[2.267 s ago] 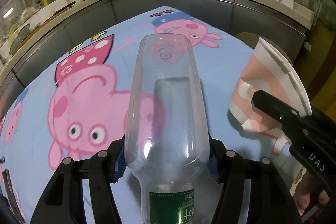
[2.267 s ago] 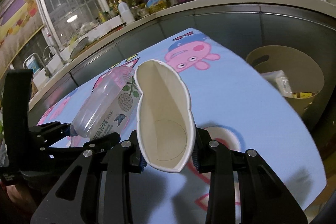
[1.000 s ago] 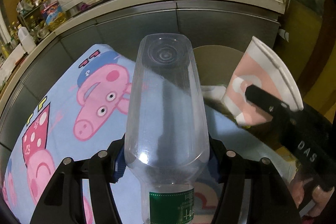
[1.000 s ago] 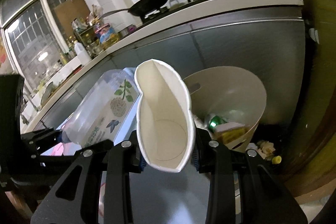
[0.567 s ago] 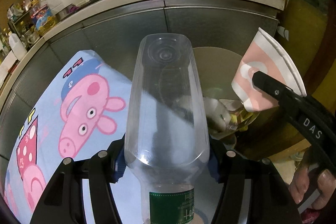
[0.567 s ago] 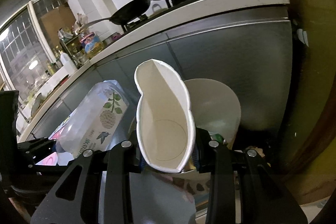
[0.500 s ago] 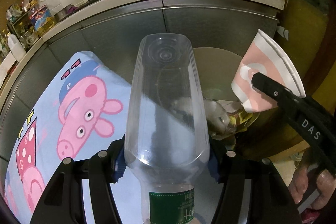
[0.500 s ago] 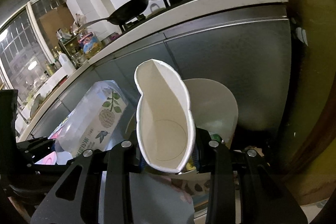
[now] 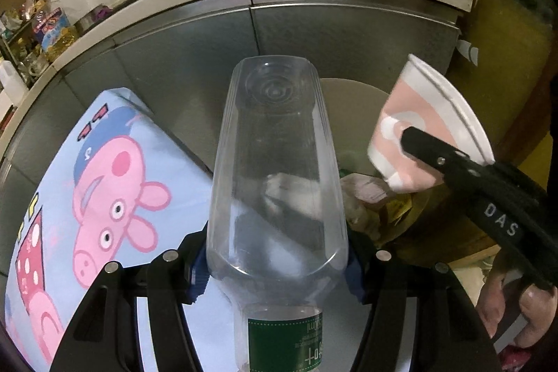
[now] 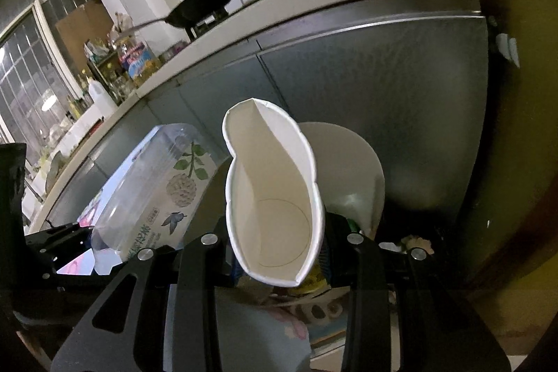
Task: Collect trash
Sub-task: 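Carry the bottle and paper cup with both tools over the white bin, then open both tools to drop the bottle and cup into the bin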
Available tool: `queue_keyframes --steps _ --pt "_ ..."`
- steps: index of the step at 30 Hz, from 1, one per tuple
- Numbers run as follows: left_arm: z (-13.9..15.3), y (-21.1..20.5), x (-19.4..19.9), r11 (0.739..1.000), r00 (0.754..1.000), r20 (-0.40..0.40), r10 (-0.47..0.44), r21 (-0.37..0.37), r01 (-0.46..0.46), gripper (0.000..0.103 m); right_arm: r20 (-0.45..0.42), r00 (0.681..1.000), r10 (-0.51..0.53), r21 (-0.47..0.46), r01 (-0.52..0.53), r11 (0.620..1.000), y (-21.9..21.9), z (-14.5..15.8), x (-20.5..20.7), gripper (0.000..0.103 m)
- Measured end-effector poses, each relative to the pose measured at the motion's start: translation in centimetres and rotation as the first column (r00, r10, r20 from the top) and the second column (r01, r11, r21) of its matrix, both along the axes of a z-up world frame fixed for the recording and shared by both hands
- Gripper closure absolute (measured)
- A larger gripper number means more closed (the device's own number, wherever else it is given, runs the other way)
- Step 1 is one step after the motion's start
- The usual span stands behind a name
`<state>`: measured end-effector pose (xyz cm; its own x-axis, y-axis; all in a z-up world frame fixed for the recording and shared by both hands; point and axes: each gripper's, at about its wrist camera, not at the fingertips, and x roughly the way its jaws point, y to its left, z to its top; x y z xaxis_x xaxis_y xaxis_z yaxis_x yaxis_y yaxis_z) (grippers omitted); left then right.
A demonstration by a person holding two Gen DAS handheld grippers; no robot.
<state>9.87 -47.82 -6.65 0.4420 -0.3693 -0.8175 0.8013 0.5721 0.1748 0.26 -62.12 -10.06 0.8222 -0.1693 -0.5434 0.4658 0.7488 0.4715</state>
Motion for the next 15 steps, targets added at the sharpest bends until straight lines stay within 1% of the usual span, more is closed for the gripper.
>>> queue_keyframes --steps 6,8,10,11,12,13,14,15 --pt "0.1 -1.4 1.5 1.000 0.999 -0.037 0.002 -0.010 -0.002 0.041 -0.035 0.999 0.014 -0.003 -0.014 1.000 -0.6 -0.4 1.5 0.070" --pt "0.0 -1.7 2.1 1.000 0.998 -0.063 -0.003 -0.014 0.002 0.041 -0.051 0.999 0.020 0.009 -0.020 1.000 -0.8 -0.6 2.1 0.068" --pt "-0.2 -2.3 2.6 1.000 0.996 -0.089 -0.011 -0.020 0.009 0.040 -0.064 0.998 0.029 0.032 -0.027 0.999 -1.0 -1.0 2.7 0.061" --pt "-0.4 -2.7 2.9 1.000 0.995 -0.104 -0.015 -0.026 0.012 0.041 -0.078 0.997 0.024 0.041 -0.021 0.999 -1.2 -1.2 3.1 0.061" --pt "-0.6 -3.1 3.3 1.000 0.994 -0.113 -0.009 -0.029 0.006 0.040 -0.094 0.996 0.008 0.048 -0.004 0.999 -1.5 -1.4 3.3 0.055" --pt "-0.9 -3.2 3.8 1.000 0.992 -0.125 -0.003 -0.029 -0.001 0.037 -0.102 0.995 -0.005 0.066 0.012 0.998 -2.0 -1.7 3.4 0.050" --pt "-1.1 -3.3 4.3 0.999 0.990 -0.140 0.015 -0.026 -0.019 0.030 -0.093 0.996 -0.012 0.098 0.021 0.995 -2.5 -2.1 3.2 0.048" --pt "-1.3 -3.2 4.7 0.999 0.988 -0.151 0.031 -0.026 -0.035 0.030 -0.084 0.996 -0.019 0.109 0.028 0.994 -2.7 -2.2 3.0 0.046"
